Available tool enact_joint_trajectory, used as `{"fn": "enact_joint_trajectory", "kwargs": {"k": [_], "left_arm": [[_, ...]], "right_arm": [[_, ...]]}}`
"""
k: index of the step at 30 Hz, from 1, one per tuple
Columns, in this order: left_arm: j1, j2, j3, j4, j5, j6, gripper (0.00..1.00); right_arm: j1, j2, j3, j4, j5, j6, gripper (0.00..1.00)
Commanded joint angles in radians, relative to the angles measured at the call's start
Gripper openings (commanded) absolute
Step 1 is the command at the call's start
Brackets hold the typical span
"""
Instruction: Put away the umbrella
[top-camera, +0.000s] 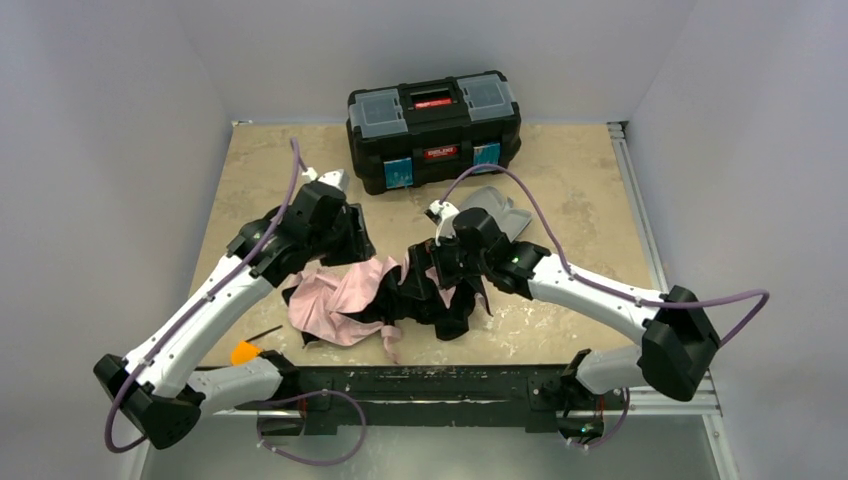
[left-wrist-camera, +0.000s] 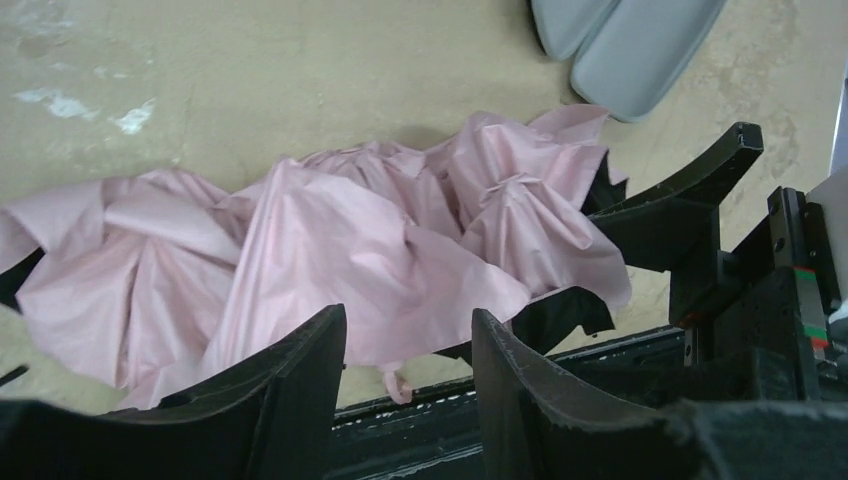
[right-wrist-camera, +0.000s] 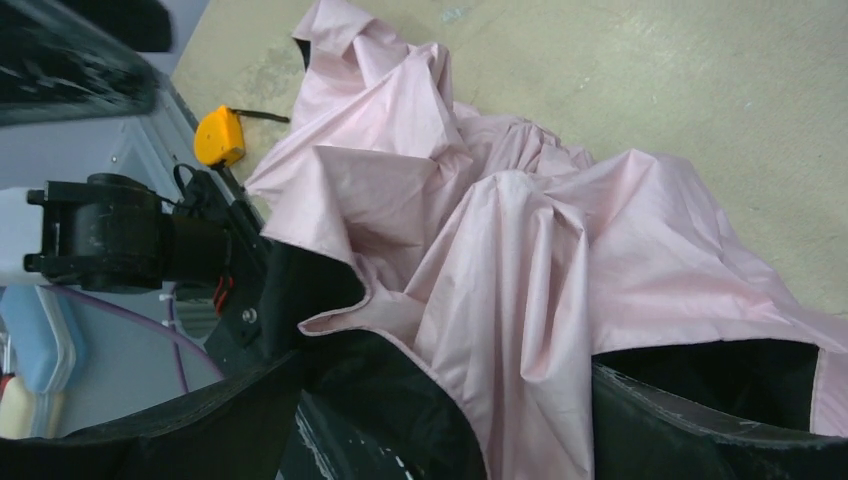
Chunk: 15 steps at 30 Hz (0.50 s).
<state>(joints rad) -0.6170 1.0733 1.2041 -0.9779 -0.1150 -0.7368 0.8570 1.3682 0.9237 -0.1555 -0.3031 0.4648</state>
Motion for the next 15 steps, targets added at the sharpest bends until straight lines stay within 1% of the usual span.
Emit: {"fn": "enact_joint_trajectory", "kwargs": {"k": [1,3,6,9,11,15], "left_arm": [[-0.035,0.048,0.044,0.152,0.060,0.064,0.48],[-0.054,0.061,0.045,0.163,0.063,0.104,0.50],[-0.091,0.079,0.059,0.142,0.016,0.147,0.53],[-0.127,0.103,0.089,0.108,-0.036,0.171,0.54],[-0.147,0.130,0.119,0.076,-0.104,0.183,0.54],[-0.164,0.198,0.160,0.049,-0.184,0.222,0.50]], "right_arm": [[0.002,-0.078,0.062,-0.075,0.036,-0.046,0.99],[0.002,-0.093,0.056,-0.078,0.048,-0.044,0.99],[0.002,-0.109,0.054,-0.096,0.052,-0.046,0.99],[0.002,-0.124,0.050,-0.106,0.066,-0.045,0.99],[0.001,-0.135,0.055,-0.124,0.086,-0.044,0.99],[0.001,-0.159,0.059,-0.142,0.113,-0.040,0.99]]}}
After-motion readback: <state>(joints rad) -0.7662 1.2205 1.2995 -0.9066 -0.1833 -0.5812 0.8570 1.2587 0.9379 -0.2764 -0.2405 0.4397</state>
